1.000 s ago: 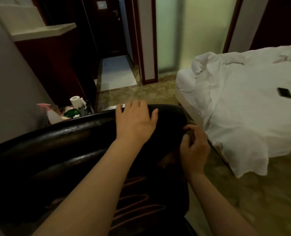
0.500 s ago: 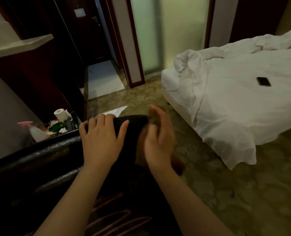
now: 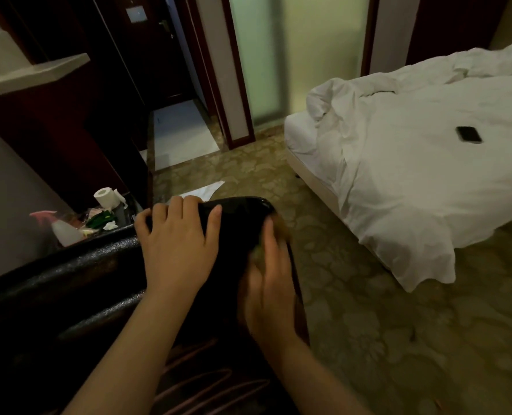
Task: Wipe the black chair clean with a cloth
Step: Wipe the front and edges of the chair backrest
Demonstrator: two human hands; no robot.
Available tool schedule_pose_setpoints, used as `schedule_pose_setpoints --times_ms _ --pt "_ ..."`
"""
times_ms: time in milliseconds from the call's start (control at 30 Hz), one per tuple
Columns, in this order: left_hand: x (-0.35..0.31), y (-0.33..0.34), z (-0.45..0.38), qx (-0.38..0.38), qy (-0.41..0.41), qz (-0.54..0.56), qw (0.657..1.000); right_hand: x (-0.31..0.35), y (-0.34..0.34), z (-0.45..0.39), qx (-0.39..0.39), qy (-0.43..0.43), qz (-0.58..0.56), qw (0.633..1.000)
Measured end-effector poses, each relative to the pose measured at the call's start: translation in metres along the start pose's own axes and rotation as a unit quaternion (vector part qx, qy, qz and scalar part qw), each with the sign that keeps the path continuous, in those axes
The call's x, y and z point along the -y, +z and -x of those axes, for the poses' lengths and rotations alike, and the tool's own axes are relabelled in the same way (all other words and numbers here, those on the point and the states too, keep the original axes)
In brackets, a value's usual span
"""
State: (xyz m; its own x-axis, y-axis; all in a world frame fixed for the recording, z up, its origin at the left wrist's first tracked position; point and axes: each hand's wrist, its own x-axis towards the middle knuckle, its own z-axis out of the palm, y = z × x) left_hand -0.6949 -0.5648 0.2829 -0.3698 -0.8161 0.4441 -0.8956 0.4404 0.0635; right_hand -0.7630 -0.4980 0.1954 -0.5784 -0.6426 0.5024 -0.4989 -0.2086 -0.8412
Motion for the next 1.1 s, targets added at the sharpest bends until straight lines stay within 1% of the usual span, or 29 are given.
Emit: schedule_pose_setpoints --times_ms 33,67,167,233,300,400,433,500,567,633,700,767,833,867,900,933,967,1033,1067,1100 --pt "0.001 0.0 0.0 0.003 0.002 -0.003 1.0 0.012 0.005 -0.024 -0.002 -0.05 0.027 0.998" --pt "0.002 0.001 0.0 0.006 0.007 -0.006 1.0 0.021 0.01 -0.046 -0.015 -0.076 0.065 0.995" --pt "0.003 0.0 -0.002 0.013 0.015 -0.007 1.0 0.024 0.02 -0.07 -0.07 -0.067 0.137 0.986" --pt "0.004 -0.001 -0.003 0.014 0.012 -0.008 1.0 0.011 0.02 -0.048 -0.079 -0.074 0.142 0.984" --pt "0.005 -0.001 -0.003 0.014 0.015 -0.009 1.0 -0.013 0.016 -0.008 -0.073 -0.088 0.157 0.981" --pt "0.006 0.0 -0.003 0.007 0.014 -0.007 1.0 -0.039 0.01 0.048 -0.041 -0.066 0.174 0.982" --pt "0.006 0.0 -0.003 0.006 0.014 -0.006 1.0 -0.044 0.009 0.058 -0.04 -0.063 0.175 0.982" --pt "0.007 0.0 -0.002 0.009 0.019 -0.002 1.0 -0.045 0.008 0.061 -0.047 -0.064 0.163 0.983" --pt "0.01 -0.002 -0.001 0.012 0.023 0.004 1.0 -0.03 0.013 0.042 -0.054 -0.067 0.142 0.986" --pt "0.013 -0.004 -0.002 0.017 0.02 0.024 0.999 -0.012 0.029 0.02 -0.061 -0.082 0.153 0.983" --pt "0.018 -0.006 -0.005 0.026 0.026 0.055 0.998 0.001 0.053 0.025 -0.022 -0.155 0.164 0.974" --pt "0.027 -0.011 -0.004 0.03 0.05 0.093 0.994 0.0 0.07 0.055 0.056 -0.249 0.17 0.952" --pt "0.044 -0.018 0.011 0.007 0.075 0.1 0.992 -0.018 0.069 0.085 0.143 -0.336 0.186 0.912" --pt "0.057 -0.02 0.024 -0.02 0.079 0.086 0.993 -0.029 0.062 0.091 0.173 -0.368 0.207 0.89" --pt "0.072 -0.021 0.04 -0.051 0.073 0.072 0.993 -0.038 0.053 0.092 0.18 -0.387 0.235 0.873" --pt "0.091 -0.02 0.06 -0.081 0.054 0.064 0.993 -0.045 0.046 0.09 0.164 -0.383 0.258 0.872" --pt "0.111 -0.019 0.081 -0.104 0.027 0.062 0.992 -0.05 0.041 0.086 0.133 -0.353 0.269 0.886" --pt "0.151 -0.016 0.125 -0.123 -0.032 0.059 0.99 -0.047 0.041 0.08 0.057 -0.241 0.258 0.934" --pt "0.167 -0.013 0.144 -0.124 -0.055 0.051 0.99 -0.037 0.049 0.082 0.024 -0.184 0.244 0.952" --pt "0.18 -0.011 0.159 -0.123 -0.072 0.04 0.989 -0.023 0.063 0.088 0.009 -0.147 0.234 0.961"
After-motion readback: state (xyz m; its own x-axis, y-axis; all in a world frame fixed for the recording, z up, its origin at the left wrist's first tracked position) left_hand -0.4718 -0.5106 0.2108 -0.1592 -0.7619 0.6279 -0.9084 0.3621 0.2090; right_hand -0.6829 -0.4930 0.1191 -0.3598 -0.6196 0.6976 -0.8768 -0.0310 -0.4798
